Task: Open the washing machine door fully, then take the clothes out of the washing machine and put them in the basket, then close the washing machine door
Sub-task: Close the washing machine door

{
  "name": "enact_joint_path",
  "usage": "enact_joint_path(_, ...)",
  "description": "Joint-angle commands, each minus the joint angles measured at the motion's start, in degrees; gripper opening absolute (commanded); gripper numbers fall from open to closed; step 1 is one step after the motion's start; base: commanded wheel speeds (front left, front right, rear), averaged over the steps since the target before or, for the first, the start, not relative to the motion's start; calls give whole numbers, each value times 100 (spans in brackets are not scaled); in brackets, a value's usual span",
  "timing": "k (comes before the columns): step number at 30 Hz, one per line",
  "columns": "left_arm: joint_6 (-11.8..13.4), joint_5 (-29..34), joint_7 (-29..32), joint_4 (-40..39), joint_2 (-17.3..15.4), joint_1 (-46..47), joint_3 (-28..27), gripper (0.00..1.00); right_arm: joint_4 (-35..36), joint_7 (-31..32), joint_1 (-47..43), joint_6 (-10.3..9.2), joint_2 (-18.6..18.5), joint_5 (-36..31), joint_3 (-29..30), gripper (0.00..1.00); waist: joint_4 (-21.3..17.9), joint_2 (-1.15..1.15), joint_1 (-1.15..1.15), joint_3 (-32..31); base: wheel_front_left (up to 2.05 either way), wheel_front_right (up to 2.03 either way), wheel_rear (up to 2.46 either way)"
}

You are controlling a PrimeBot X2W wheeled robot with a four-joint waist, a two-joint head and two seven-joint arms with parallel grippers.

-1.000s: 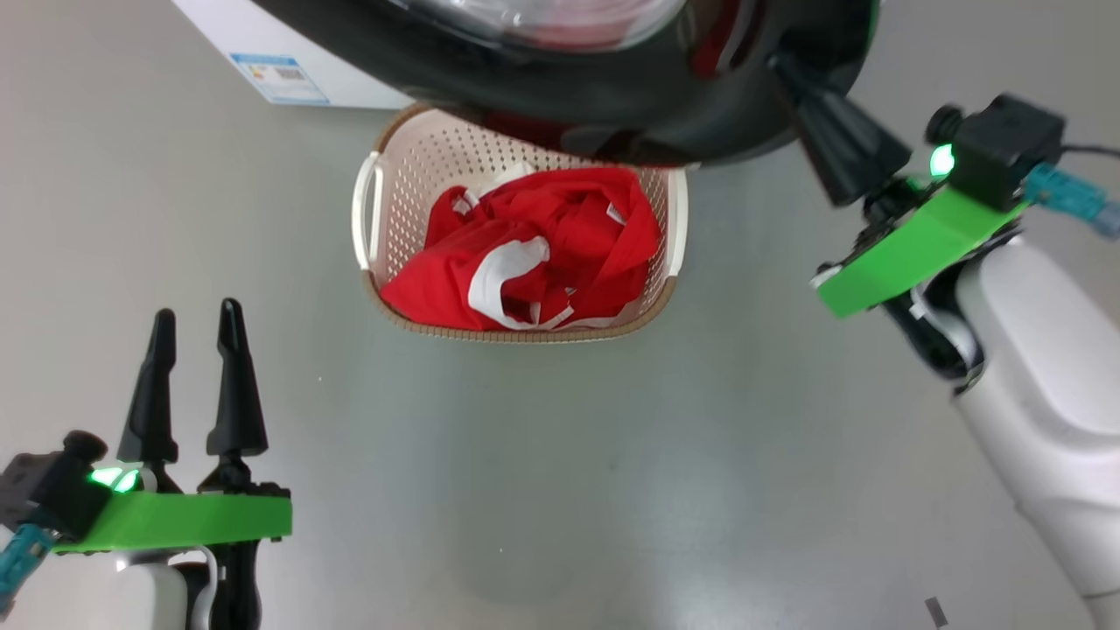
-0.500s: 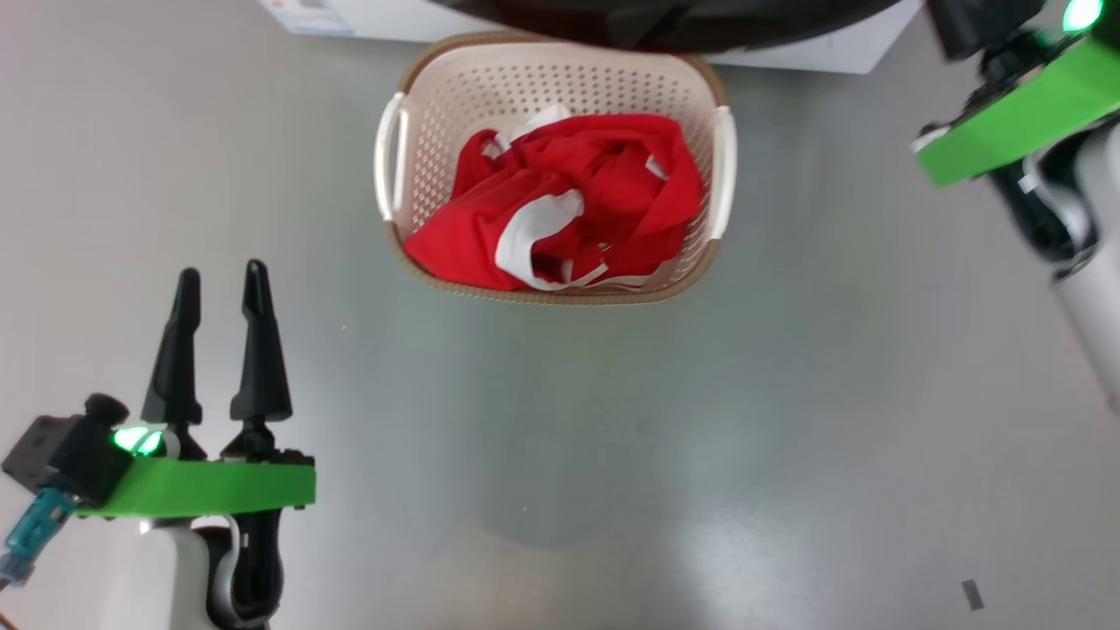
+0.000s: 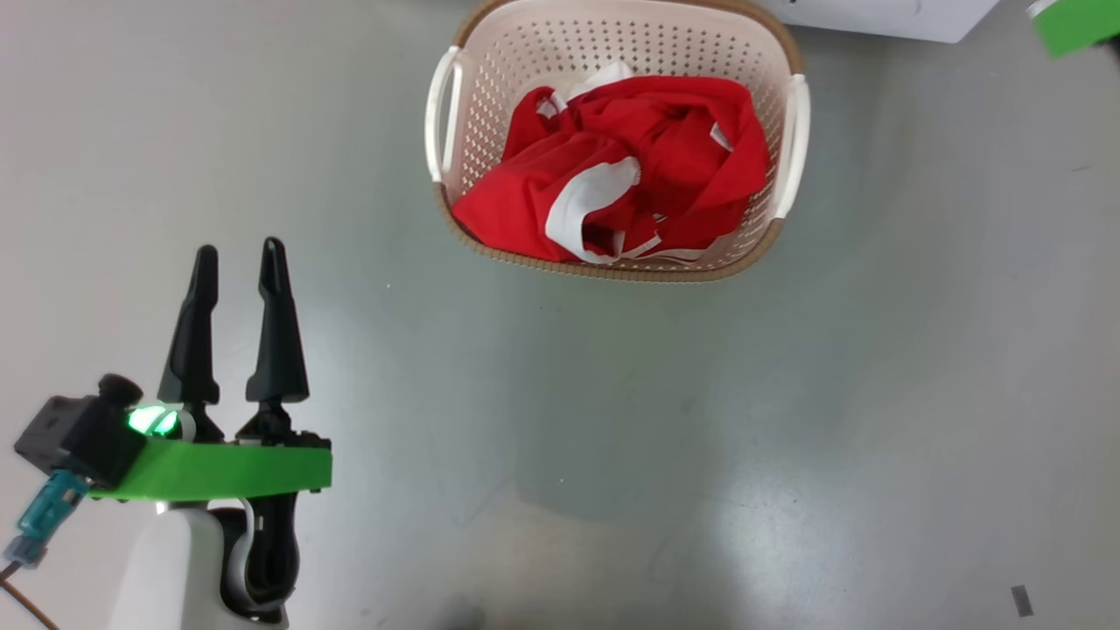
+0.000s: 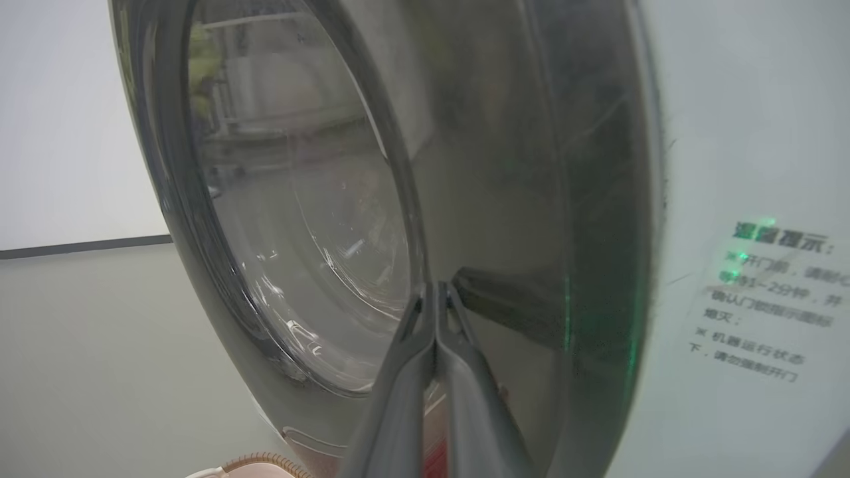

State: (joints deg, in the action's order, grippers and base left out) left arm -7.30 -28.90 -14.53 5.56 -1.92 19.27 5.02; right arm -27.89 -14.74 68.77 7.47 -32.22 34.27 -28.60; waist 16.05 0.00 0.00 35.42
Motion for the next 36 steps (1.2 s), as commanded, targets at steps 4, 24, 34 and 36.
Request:
enact_joint_path(4, -18, -88, -47, -120, -130, 13, -171, 100, -110, -26, 265, 2, -104, 45, 60, 0, 88, 0, 0, 70, 0, 0, 0)
enact_joint_path(24, -18, -56, -47, -54, -104, -7, -234, 100, -406, -26, 216, 2, 207, -257, 495, 0, -1, 0, 0, -167, 0, 0, 0)
enact_joint_path(34, -18, 3, -47, -39, -131, -93, -234, 100, -389, -26, -83, 2, 319, -218, 536, 100, -134, 0, 0, -502, 0, 0, 0)
enact_joint_path(36, -18, 13, -47, -31, -144, -126, -243, 100, -375, -26, -151, 2, 359, -210, 546, 100, -171, 0, 0, -583, 0, 0, 0)
